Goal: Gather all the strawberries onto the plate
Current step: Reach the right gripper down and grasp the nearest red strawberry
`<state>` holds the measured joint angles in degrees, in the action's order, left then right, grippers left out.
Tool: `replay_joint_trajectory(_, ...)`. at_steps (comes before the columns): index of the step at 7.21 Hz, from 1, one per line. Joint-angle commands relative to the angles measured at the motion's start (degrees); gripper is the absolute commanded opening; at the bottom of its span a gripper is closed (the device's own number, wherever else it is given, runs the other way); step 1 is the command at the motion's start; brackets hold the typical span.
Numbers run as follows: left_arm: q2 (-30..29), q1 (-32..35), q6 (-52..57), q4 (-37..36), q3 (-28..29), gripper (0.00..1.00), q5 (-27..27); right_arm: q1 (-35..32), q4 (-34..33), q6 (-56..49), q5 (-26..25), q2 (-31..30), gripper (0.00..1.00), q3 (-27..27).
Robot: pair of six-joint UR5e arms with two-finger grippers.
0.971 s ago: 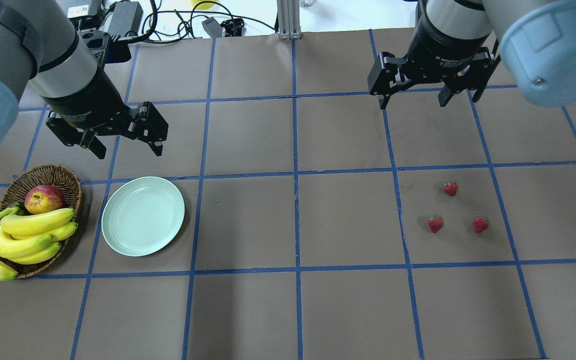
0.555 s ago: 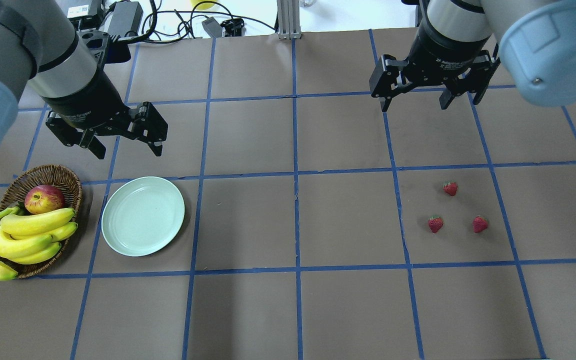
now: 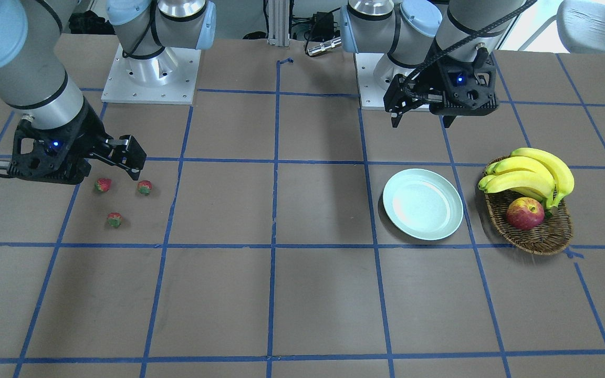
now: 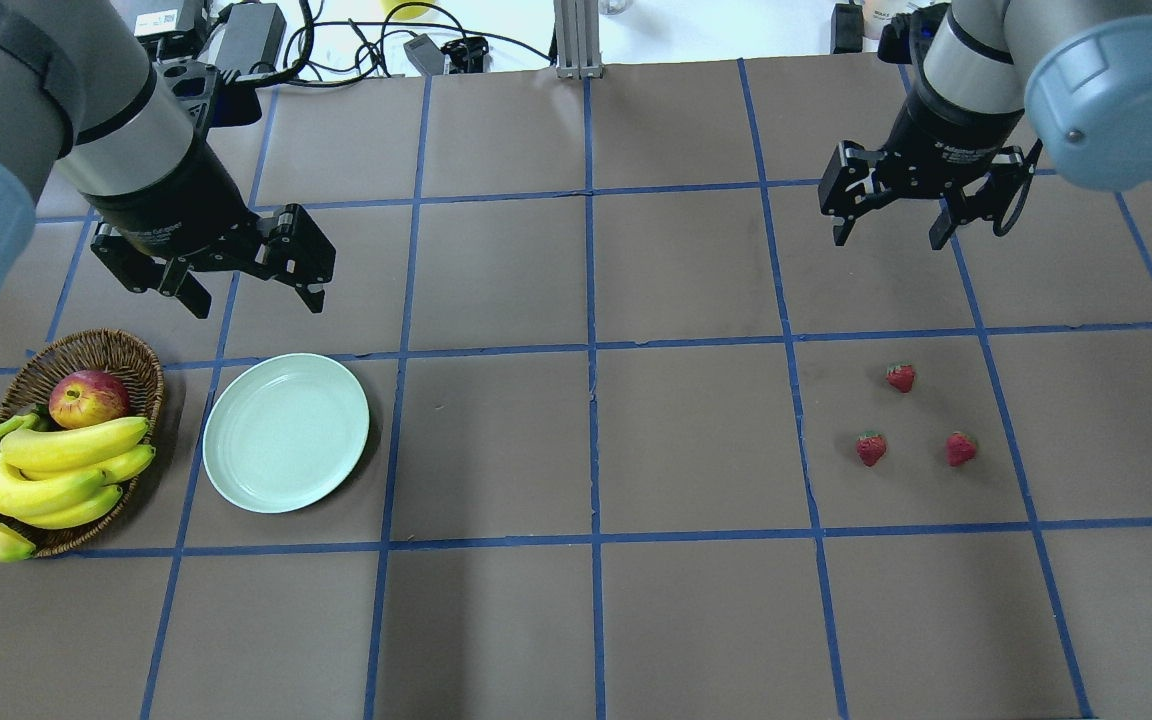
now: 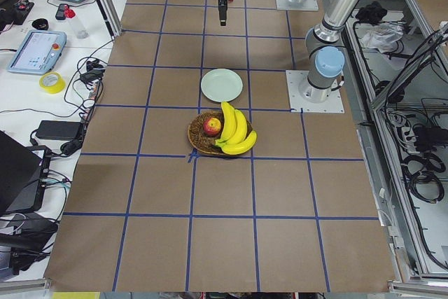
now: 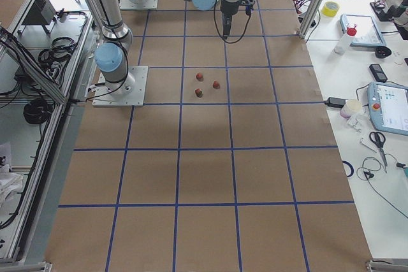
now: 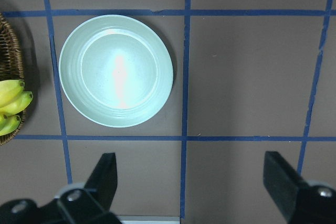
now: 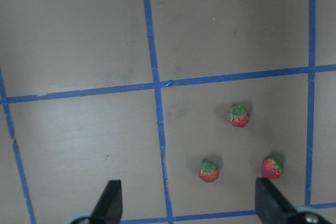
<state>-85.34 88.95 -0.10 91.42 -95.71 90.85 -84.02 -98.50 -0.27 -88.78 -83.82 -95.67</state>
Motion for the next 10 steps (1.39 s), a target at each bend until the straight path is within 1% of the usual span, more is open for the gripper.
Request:
replay_joint_trajectory(1,0.0,0.0,0.0,0.1,0.0,1.00,0.0,6.6,-14.4,-4.6,0.2,2.9,0.86,-11.7)
replay_joint_trajectory(2,0.0,-0.1,0.2,-0.1,-0.1,1.00,-0.4,8.1,-21.1,-6.8,2.8,4.4,0.85,-15.8)
replay_joint_trajectory(3,0.1,0.0,0.2,-0.1,-0.4,1.00,-0.2,8.1,-26.3,-7.3,3.6,6.5,0.85,-18.6)
replay_joint_trajectory(5,0.1,-0.1,0.2,-0.1,-0.5,1.00,-0.1,8.2,-29.3,-11.0,2.3,8.6,0.78,-20.9)
replay_joint_trajectory(6,0.1,0.0,0.2,-0.2,-0.5,1.00,-0.1,8.2,-31.5,-11.4,0.6,10.1,0.78,-21.0)
replay_joint_trajectory(7,0.1,0.0,0.2,-0.2,-0.5,1.00,-0.1,8.2,-32.2,-12.2,0.5,11.2,0.78,-21.1)
replay_joint_trajectory(9,0.0,0.0,0.2,-0.2,-0.6,1.00,-0.1,8.2,-35.3,-12.8,-2.0,11.4,0.78,-23.5)
replay_joint_trajectory(10,0.0,0.0,0.2,-0.2,-0.5,1.00,-0.1,8.2,-35.4,-13.0,-2.3,11.4,0.78,-23.7)
